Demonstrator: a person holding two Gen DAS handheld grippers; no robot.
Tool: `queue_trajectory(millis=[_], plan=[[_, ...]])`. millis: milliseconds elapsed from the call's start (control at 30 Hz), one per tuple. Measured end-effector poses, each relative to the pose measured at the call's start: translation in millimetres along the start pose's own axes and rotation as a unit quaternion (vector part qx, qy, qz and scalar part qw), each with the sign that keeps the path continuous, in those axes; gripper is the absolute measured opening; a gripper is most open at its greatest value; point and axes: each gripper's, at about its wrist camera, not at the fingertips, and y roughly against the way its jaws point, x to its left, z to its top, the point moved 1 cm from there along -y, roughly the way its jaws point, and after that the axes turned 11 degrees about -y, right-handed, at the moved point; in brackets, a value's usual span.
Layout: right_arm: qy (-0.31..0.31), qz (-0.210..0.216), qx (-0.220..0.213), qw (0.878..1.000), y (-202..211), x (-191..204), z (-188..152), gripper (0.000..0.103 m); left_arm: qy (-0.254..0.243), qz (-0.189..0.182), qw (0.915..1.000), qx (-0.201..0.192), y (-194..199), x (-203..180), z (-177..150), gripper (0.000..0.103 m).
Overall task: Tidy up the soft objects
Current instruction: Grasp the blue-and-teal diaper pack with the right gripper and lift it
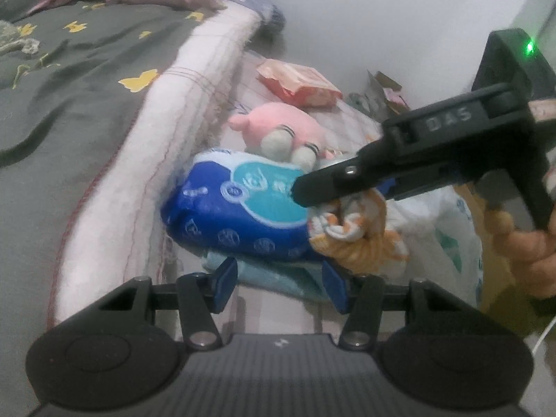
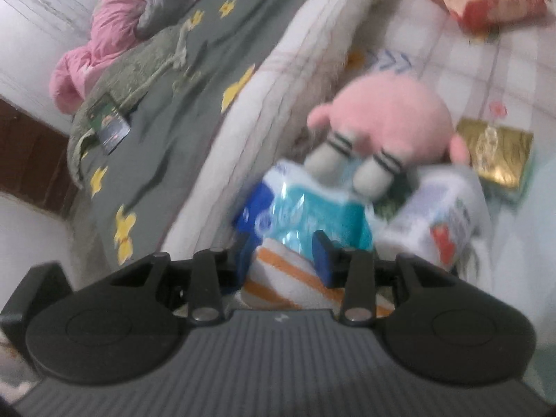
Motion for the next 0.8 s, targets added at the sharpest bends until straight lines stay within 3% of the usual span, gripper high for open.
queue_trajectory(millis=[167,333,433,567,667,800], plan=[[-0.004,0.019,0.028,0.999,8,0,-12,0.039,-0.015,-0.009,0.9998,0.009,12,-1,-10,0.054],[0.014,0.013,0.004,1.0,9,8,-3,0.041,-0.002,-0.007,1.0,-0.002,23,4,-9,0.054],[0.029,-0.02,-0.03,0.999,5,8,14,0.042,0.006,-0.011,0.9998,-0.013,33,6,-5,0.054],[0.037,-0.064,-0.045,0.996,-9,3,33,0.043,0.014,-0.013,0.9992,-0.035,46,8,1,0.055],[0.026,-0.077,-0.038,0.996,-22,-3,36,0.045,0.024,-0.021,0.9983,-0.048,51,9,4,0.057],[0.035,-0.07,-0.032,0.996,-22,5,28,0.051,0.031,-0.026,0.9985,-0.038,40,10,5,0.058]])
